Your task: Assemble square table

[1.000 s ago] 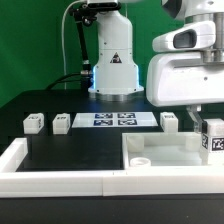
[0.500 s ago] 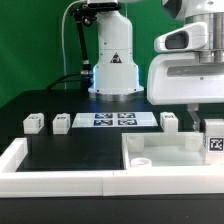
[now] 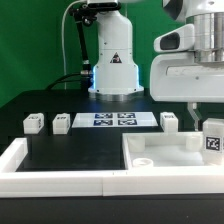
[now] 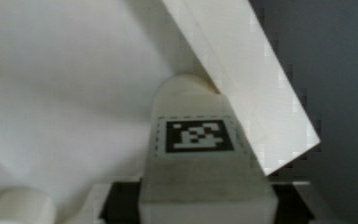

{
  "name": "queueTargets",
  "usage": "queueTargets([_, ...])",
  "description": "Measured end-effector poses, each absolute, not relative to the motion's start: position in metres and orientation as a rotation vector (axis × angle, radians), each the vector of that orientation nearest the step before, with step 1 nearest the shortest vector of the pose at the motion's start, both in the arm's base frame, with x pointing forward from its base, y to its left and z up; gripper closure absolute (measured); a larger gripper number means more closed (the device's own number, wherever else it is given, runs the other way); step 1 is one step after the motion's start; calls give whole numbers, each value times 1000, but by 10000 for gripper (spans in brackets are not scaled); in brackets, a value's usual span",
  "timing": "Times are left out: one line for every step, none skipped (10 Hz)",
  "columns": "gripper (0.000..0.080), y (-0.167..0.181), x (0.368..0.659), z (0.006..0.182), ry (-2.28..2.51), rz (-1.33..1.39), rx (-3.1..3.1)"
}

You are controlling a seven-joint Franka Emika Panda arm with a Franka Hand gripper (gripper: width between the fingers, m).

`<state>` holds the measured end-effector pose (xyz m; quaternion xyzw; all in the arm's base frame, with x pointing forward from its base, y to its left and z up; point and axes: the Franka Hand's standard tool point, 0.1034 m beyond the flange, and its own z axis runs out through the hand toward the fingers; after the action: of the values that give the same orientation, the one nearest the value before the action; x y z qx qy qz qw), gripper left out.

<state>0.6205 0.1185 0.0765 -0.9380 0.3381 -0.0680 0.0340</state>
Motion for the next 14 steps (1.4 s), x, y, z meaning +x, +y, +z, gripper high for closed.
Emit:
queueTargets([507, 118, 620, 77, 1125, -206, -2850])
queueTargets([507, 118, 620, 77, 1191, -203, -2821])
queueTargets([506, 119, 620, 77, 1342, -194, -2747])
queueTargets([506, 120, 619, 76, 1474, -189, -2676])
queueTargets([506, 121, 619, 76, 1568, -177, -2624])
queueTargets([506, 120, 619, 76, 1700, -161, -2529])
queueTargets([506, 119, 620, 77, 1789, -149, -2455])
queueTargets([506, 119, 620, 77, 1822, -148, -2429])
queueTargets([506, 121, 619, 77, 1891, -138, -2368])
queueTargets([392, 122, 619, 76, 1914, -131, -2345])
queueTargets([392, 123, 619, 76, 1909, -131, -2348])
queueTargets([237, 123, 619, 76, 1859, -136, -2389])
queueTargets([169, 122, 619, 76, 1786, -142, -2448])
queueTargets([169, 123, 619, 76, 1769, -142, -2460])
